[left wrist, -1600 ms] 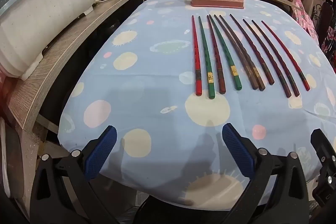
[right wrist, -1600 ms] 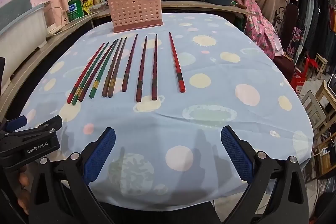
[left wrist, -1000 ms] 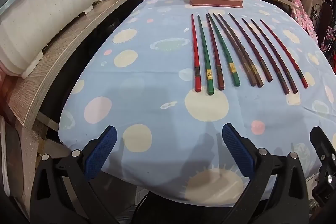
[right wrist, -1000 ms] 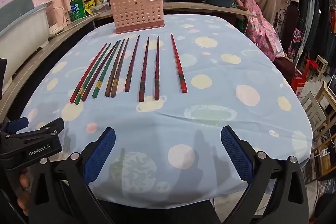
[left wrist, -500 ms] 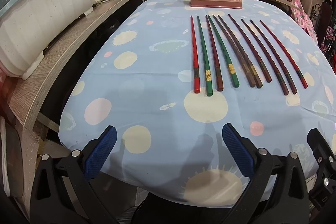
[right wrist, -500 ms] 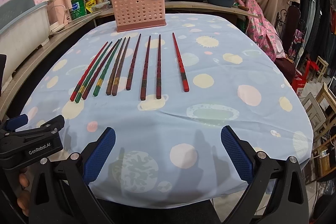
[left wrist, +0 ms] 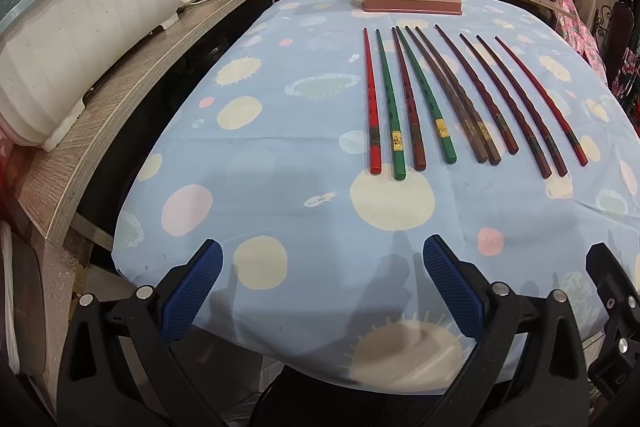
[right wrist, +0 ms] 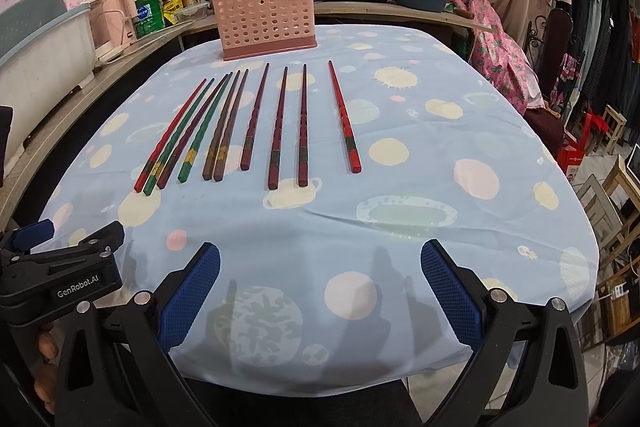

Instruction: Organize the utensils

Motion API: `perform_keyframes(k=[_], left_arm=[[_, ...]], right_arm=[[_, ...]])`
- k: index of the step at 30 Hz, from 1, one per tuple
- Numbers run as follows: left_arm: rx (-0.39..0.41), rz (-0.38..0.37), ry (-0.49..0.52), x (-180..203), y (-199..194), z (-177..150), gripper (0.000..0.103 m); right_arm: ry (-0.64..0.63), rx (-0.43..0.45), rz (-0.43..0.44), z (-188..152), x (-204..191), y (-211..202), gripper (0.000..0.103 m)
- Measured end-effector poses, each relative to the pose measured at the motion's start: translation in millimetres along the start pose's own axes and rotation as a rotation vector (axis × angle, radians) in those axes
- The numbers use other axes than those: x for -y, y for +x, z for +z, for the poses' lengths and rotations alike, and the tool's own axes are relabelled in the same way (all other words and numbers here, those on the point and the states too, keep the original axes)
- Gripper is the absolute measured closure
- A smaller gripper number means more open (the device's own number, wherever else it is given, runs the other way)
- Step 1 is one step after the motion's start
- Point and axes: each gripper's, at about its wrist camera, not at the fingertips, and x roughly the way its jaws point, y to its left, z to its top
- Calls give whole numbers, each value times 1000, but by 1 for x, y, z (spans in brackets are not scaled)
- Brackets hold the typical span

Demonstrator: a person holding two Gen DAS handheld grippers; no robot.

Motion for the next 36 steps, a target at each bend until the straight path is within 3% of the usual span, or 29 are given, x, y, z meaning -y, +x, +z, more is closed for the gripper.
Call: perform_keyframes(k=[36], left_arm=[[2,3,0,2,1,-1,7]], right_arm=[[7,0,6,-1,1,0,7]])
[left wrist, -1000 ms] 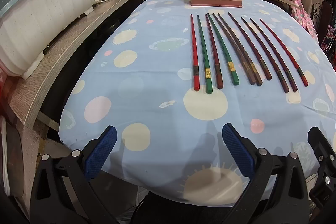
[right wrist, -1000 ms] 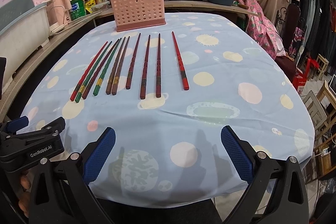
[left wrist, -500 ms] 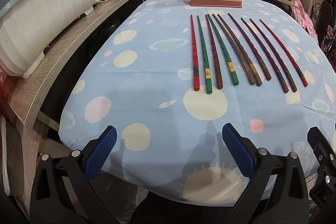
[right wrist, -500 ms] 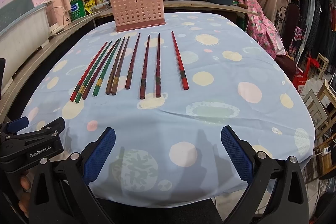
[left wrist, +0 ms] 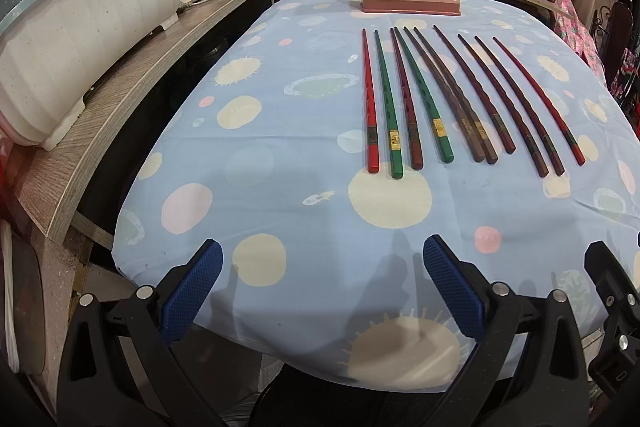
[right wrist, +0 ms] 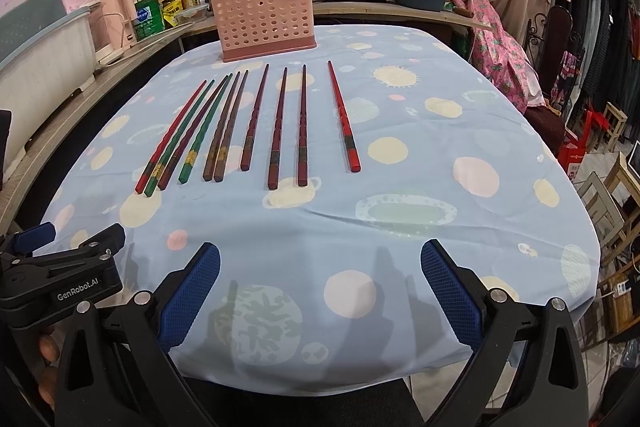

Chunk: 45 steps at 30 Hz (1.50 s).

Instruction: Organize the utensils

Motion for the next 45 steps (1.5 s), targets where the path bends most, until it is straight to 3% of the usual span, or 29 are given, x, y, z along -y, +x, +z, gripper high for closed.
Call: perform_keyframes(k=[29,35,45], left_arm=[[-9,-7,-12,-2,0,0,7],[-46,-27,-57,-15,10,7,7],[-29,-21,-59,-16,33,37,7]], right_arm=[[6,0,3,0,0,0,7],[18,1,2,9,5,4,7],[63,12,2,42,27,34,7]])
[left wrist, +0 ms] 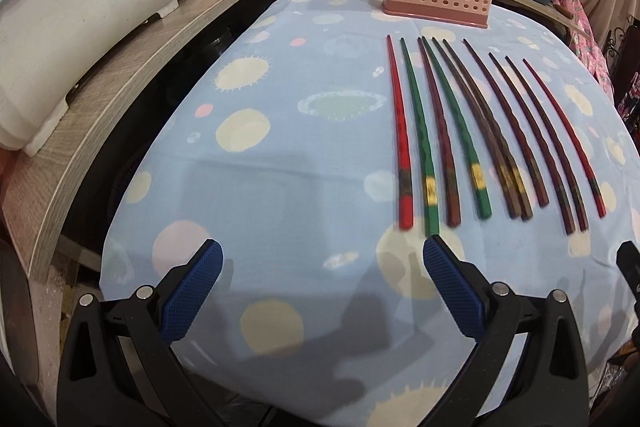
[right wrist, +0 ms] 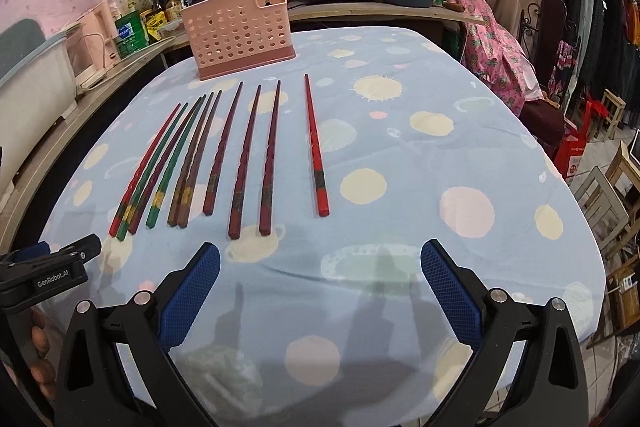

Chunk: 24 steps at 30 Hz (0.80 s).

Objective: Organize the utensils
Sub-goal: 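Close the left gripper on a red chopstick while the right gripper grasps another red chopstick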

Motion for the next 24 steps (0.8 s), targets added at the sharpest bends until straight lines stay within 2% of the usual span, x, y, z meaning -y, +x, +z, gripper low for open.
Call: perform_keyframes(k=[4,8,10,15,19,24], left_arm=[[12,13,5,4,12,17,7],[9,16,3,8,26,32,9],[8,15,6,10,31,37,11],[-8,9,3,11,41,44,15],[-24,-8,-5,11,45,43,22],[-43,-65,-24,10,43,41,36]], right_arm=[[-1,9,-8,18,3,18,8],[15,-10,2,33,7,40,21],[14,-17,5,37,7,48,24],[-8,-47,22,39,0,64,40],[-27,-70,28,38,-5,71,55],[-38,-78,30,37,-6,70,66]])
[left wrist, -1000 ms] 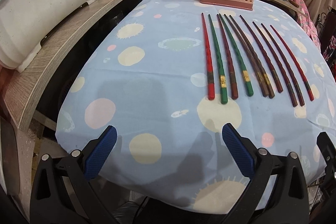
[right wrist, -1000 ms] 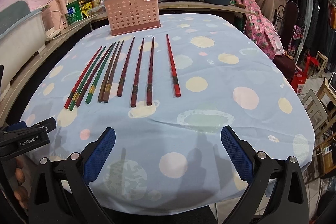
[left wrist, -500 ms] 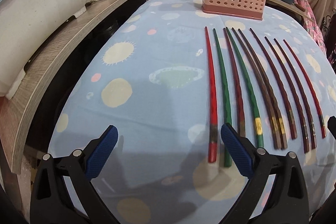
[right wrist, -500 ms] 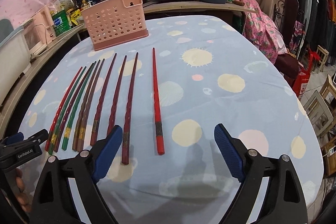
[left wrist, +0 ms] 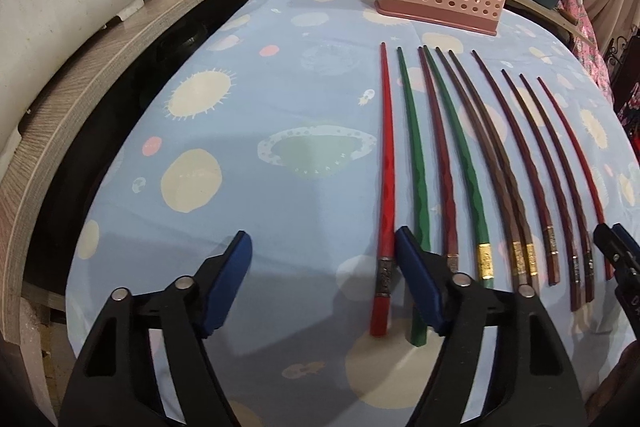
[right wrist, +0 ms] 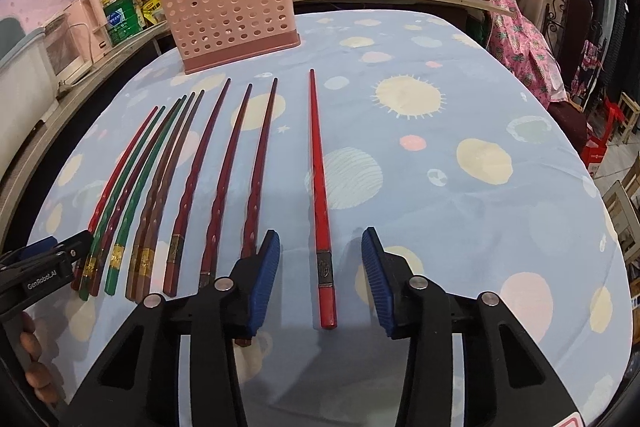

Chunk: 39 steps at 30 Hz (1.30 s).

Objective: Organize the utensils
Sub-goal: 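Close the left gripper on a red chopstick while the right gripper grasps another red chopstick, then lift both red chopsticks and lower them into the pink basket with both grippers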

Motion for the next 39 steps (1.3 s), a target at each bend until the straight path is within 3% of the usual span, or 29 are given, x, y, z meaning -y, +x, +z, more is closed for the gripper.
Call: perform_keyframes(k=[6,8,10,17,24,39], left_arm=[[2,-26,19,4,-8,-9,56],[1,-34,27,5,-11,-9,80],[-11,-45,24,5,-13,-9,93],[42,-81,13,-5,-45,-5,96],[147,-96,-7,-21,-95,24,96],[355,-120,-48,-22,-164,174,96]], right_arm=[[-15,-5,9,-7,0,-5,87],[-13,-8,23,-9,0,-6,96],[-2,-11,39,-10,1,-10,96],[-1,57,64,1,1,-49,96],[14,177,93,44,10,-101,96],[57,363,175,193,22,-145,96]])
